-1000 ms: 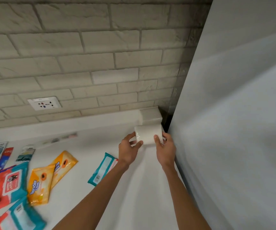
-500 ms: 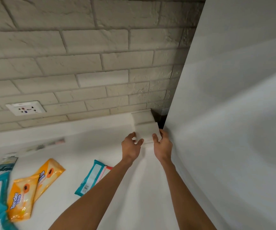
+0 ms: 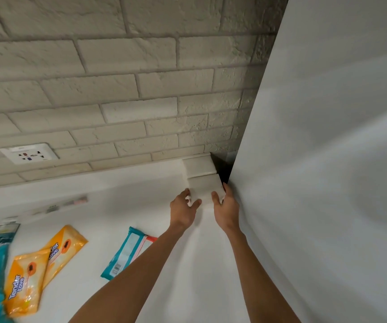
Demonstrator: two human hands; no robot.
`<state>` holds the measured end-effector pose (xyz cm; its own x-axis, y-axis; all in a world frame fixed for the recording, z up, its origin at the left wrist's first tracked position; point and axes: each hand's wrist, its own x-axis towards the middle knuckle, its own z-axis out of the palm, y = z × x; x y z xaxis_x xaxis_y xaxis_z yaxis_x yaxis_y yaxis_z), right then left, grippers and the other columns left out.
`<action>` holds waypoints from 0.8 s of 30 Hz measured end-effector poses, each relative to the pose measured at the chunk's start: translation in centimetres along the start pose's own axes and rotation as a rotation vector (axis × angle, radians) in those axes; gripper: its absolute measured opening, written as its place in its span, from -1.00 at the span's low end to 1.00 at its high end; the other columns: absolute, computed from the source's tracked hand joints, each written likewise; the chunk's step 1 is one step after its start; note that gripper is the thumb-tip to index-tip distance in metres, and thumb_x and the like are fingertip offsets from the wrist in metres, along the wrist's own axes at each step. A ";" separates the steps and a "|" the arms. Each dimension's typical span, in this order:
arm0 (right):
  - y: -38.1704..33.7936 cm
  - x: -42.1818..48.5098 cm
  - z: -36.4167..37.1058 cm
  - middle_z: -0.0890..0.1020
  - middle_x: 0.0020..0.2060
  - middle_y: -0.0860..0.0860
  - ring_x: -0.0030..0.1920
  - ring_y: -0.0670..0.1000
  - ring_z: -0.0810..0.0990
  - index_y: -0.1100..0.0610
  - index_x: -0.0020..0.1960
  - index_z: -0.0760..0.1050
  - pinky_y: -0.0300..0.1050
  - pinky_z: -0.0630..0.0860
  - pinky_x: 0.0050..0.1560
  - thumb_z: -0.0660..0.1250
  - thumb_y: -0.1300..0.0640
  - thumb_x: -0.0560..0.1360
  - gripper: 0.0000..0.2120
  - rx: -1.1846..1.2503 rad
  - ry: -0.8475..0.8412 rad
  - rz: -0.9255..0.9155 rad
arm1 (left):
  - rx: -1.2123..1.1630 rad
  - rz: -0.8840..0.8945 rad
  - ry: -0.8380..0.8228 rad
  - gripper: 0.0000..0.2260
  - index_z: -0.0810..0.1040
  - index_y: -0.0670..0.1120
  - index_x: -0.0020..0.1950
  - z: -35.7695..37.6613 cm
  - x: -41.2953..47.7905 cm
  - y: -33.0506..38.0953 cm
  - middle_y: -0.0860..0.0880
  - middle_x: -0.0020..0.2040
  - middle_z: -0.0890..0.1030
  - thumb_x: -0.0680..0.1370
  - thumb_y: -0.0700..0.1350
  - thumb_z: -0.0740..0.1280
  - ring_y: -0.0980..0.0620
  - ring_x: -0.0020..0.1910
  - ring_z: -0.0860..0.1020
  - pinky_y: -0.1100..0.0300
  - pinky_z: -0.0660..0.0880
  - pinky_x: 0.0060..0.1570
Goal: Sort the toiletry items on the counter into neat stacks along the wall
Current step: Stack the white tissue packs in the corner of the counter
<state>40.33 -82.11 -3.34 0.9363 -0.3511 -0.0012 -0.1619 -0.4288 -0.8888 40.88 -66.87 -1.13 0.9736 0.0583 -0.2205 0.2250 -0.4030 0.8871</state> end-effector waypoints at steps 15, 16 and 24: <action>1.1 -0.4 0.0 0.66 0.26 0.03 0.24 0.04 0.65 0.11 0.46 0.46 -0.10 0.61 0.23 0.33 0.15 0.68 -0.64 0.047 0.014 -0.020 | 0.051 0.016 0.034 -0.57 0.50 -0.18 0.47 0.4 -0.1 -0.5 -0.12 0.29 0.65 0.63 -0.05 0.39 -0.08 0.22 0.65 0.01 0.54 0.33; 1.1 -0.3 0.1 0.66 0.26 0.04 0.24 0.05 0.65 0.11 0.46 0.46 -0.06 0.61 0.25 0.33 0.14 0.68 -0.64 0.041 0.010 -0.020 | 0.053 0.015 0.036 -0.58 0.50 -0.18 0.46 0.4 0.0 -0.5 -0.12 0.29 0.65 0.64 -0.05 0.39 -0.09 0.22 0.65 0.02 0.54 0.33; 0.8 -0.1 0.0 0.64 0.30 0.08 0.27 0.09 0.63 0.12 0.48 0.43 -0.15 0.56 0.19 0.29 0.16 0.70 -0.64 0.028 -0.022 0.003 | 0.050 -0.002 0.032 -0.61 0.52 -0.16 0.44 0.7 -0.1 -0.2 -0.10 0.28 0.66 0.64 -0.06 0.38 -0.10 0.22 0.64 -0.02 0.55 0.32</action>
<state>40.12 -82.48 -4.06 0.9425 -0.3338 -0.0133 -0.1558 -0.4040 -0.9014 40.76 -67.41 -1.58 0.9741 0.0882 -0.2081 0.2254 -0.4477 0.8653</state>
